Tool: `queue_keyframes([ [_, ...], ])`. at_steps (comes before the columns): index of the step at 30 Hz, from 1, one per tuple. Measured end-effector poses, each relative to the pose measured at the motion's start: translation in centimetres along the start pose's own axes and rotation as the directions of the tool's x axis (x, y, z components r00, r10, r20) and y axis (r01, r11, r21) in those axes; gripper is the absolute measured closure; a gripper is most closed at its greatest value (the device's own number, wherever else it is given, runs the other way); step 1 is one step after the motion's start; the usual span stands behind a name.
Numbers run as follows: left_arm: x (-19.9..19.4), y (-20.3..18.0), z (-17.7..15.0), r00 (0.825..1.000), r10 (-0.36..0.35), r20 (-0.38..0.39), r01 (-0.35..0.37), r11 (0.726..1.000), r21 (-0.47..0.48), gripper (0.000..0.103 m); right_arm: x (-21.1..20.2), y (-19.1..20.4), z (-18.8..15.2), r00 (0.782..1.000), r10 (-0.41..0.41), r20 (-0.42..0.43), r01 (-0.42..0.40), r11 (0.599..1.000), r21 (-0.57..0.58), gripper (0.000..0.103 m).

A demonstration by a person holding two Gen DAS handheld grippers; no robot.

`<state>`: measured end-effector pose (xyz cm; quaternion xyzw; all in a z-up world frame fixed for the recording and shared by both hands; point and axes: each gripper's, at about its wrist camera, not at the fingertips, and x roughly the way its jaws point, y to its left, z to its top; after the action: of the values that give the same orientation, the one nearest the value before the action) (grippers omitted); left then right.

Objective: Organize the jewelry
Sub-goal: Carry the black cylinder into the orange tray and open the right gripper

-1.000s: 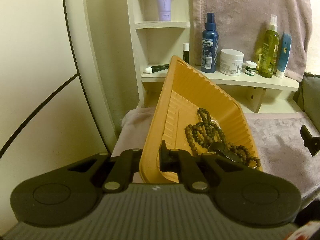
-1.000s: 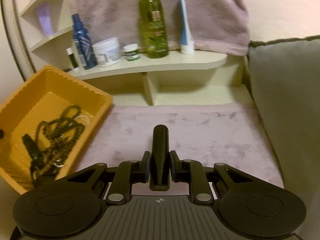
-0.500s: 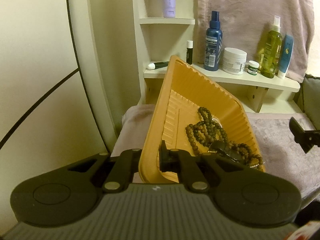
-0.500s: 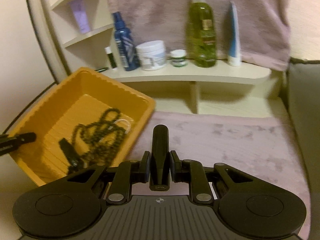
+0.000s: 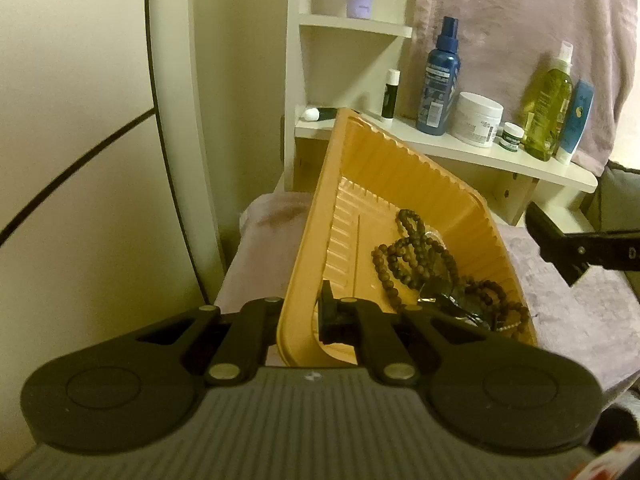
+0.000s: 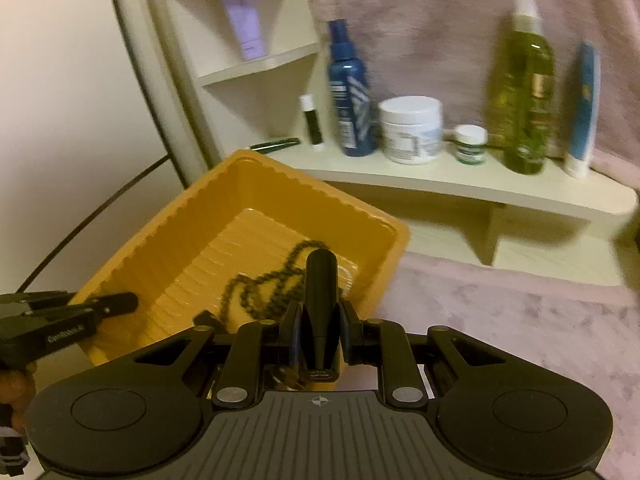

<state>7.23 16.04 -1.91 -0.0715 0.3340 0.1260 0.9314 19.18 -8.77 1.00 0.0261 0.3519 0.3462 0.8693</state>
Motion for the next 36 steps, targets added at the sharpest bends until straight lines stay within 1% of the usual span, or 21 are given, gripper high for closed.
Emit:
queue_keyframes([
  [6,0.7,1.3,-0.3,0.999,-0.027,-0.025,0.026,0.999,-0.037,0.097,1.6,1.6,1.4,1.000,0.019,-0.020,-0.020,1.000,-0.019,0.083],
  [12,1.6,2.5,-0.7,0.998,-0.051,-0.046,0.048,0.996,-0.077,0.097,2.6,2.4,1.9,0.999,0.023,-0.037,-0.025,0.999,-0.038,0.083],
  [17,2.4,3.2,-1.2,0.996,-0.064,-0.070,0.057,0.994,-0.096,0.095,3.1,2.5,1.8,0.998,0.024,-0.051,-0.027,0.999,-0.045,0.083],
  [22,3.1,4.2,-1.5,0.992,-0.083,-0.092,0.070,0.988,-0.138,0.094,3.6,2.6,1.8,0.998,0.019,-0.064,-0.022,0.998,-0.050,0.083],
  [27,3.6,4.4,-1.8,0.990,-0.079,-0.115,0.062,0.987,-0.151,0.091,4.0,2.8,1.8,0.997,0.021,-0.075,-0.025,0.998,-0.055,0.083],
  [36,3.6,4.8,-1.9,0.988,-0.094,-0.119,0.072,0.982,-0.177,0.087,5.1,3.6,1.8,0.995,0.026,-0.094,-0.032,0.997,-0.067,0.083],
])
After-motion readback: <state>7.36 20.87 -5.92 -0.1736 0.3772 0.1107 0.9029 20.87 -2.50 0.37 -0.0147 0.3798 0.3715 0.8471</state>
